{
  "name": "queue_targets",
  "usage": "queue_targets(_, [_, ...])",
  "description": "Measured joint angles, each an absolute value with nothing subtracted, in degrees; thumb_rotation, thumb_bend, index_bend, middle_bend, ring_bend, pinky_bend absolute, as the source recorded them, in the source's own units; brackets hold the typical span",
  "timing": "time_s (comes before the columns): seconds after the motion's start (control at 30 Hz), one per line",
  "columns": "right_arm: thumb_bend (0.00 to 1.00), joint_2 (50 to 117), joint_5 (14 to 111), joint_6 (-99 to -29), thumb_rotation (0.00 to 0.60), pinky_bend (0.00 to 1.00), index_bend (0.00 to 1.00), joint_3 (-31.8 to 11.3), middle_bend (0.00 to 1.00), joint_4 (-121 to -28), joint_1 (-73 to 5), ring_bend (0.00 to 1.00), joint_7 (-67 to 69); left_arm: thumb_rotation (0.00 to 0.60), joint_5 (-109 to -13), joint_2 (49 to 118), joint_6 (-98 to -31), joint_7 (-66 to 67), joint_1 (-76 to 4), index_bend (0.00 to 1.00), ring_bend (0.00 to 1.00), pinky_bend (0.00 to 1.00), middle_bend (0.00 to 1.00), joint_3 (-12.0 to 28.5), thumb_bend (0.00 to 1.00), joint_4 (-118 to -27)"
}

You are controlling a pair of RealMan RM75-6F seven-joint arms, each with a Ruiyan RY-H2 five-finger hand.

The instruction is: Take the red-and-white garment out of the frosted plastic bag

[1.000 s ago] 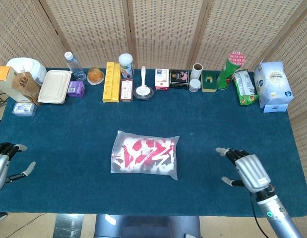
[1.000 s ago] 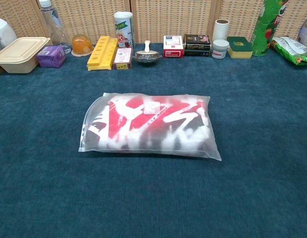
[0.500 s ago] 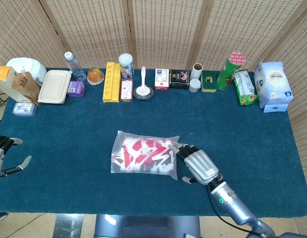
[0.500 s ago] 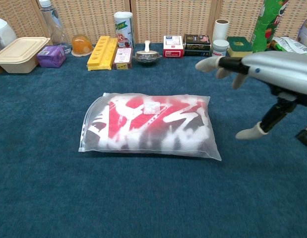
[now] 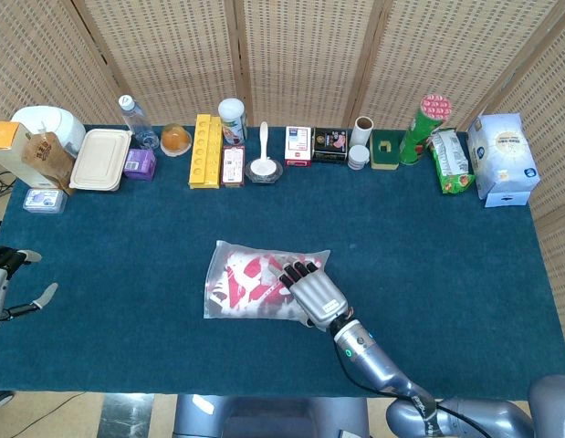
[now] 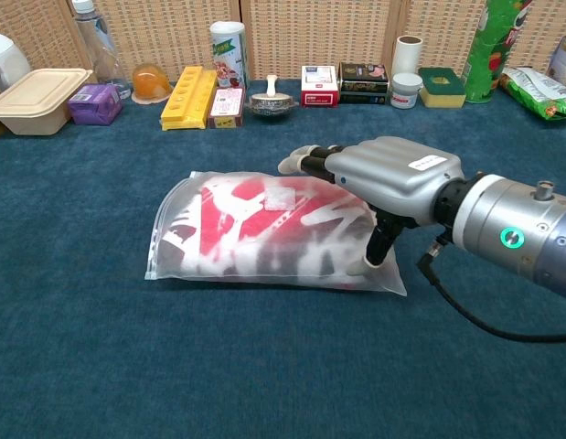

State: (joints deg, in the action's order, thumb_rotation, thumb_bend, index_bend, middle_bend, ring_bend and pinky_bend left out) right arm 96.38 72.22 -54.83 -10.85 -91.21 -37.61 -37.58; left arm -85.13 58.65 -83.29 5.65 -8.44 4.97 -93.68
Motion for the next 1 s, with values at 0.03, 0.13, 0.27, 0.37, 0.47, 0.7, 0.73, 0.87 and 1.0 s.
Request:
queue_targets(0.03, [0.02, 96.7, 72.2, -55.0, 0.6, 0.2, 0.0, -11.0, 0.0, -90.1, -38.0, 0.11, -37.8, 0.402, -85.0, 58.7, -83.2, 5.6, -8.5, 0.38, 0.31, 0.31, 0.43, 4.9, 0.22, -93.7])
queue_targets(0.13, [0.02, 97.5, 72.0, -55.2, 0.6, 0.19, 0.0, -11.6, 0.0, -86.5, -39.1, 0.11, -38.0, 0.405, -84.8, 58.6, -83.0, 5.7, -8.5, 0.38, 0.31, 0.31, 0.43, 4.9, 0.22, -93.7])
queue_targets(0.27, [0.02, 97.4, 71.7, -54.6, 0.6, 0.18, 0.0, -12.4, 0.0, -82.3, -40.9, 0.12, -38.0, 0.4, -84.4, 58.7, -82.9, 5.7, -8.6, 0.38, 0.31, 0.31, 0.43, 4.9, 0.22, -93.7])
queue_targets(0.37, [0.02, 96.0, 71.0, -52.9, 0.6, 0.18, 0.0, -13.0, 0.01, -80.7, -42.7, 0.12, -38.5, 0.402, -84.4, 58.8, -82.9, 5.7, -8.6, 0.38, 0.31, 0.31, 0.43, 4.8, 0.22, -93.7])
queue_targets(0.47, [0.02, 93.9, 70.2, -51.4, 0.6, 0.18, 0.0, -13.1, 0.01, -82.1, -43.6, 0.12, -39.3, 0.403, -84.4, 58.8, -82.9, 5.6, -8.6, 0.38, 0.31, 0.31, 0.43, 4.8, 0.22, -93.7])
queue_targets(0.7, [0.02, 90.2, 64.8, -47.0, 0.6, 0.14, 0.0, -12.9, 0.01, -89.5, -47.6, 0.12, -45.6, 0.398, -84.6, 58.9, -82.5, 4.8, -8.8, 0.38, 0.31, 0.31, 0.43, 4.5, 0.22, -93.5])
queue_targets(0.73, [0.03, 90.0, 63.5, -46.5, 0.6, 0.14, 0.0, -13.0, 0.01, -90.0, -48.3, 0.12, -46.6, 0.401, -84.6, 58.8, -82.6, 4.6, -8.8, 0.38, 0.31, 0.31, 0.43, 4.5, 0.22, -93.4])
queue_targets(0.87, [0.03, 89.6, 56.6, -44.5, 0.6, 0.1, 0.0, -13.1, 0.01, -91.5, -51.8, 0.12, -50.2, 0.404, -84.6, 58.5, -82.8, 3.5, -8.3, 0.38, 0.31, 0.31, 0.43, 4.2, 0.22, -92.9])
queue_targets(1.0, [0.03, 89.8, 48.1, -43.9, 0.6, 0.1, 0.0, -12.8, 0.01, -91.8, -57.1, 0.12, -54.9, 0.401, -84.3, 58.4, -82.9, 2.3, -7.9, 0.38, 0.31, 0.31, 0.43, 3.9, 0.22, -91.8])
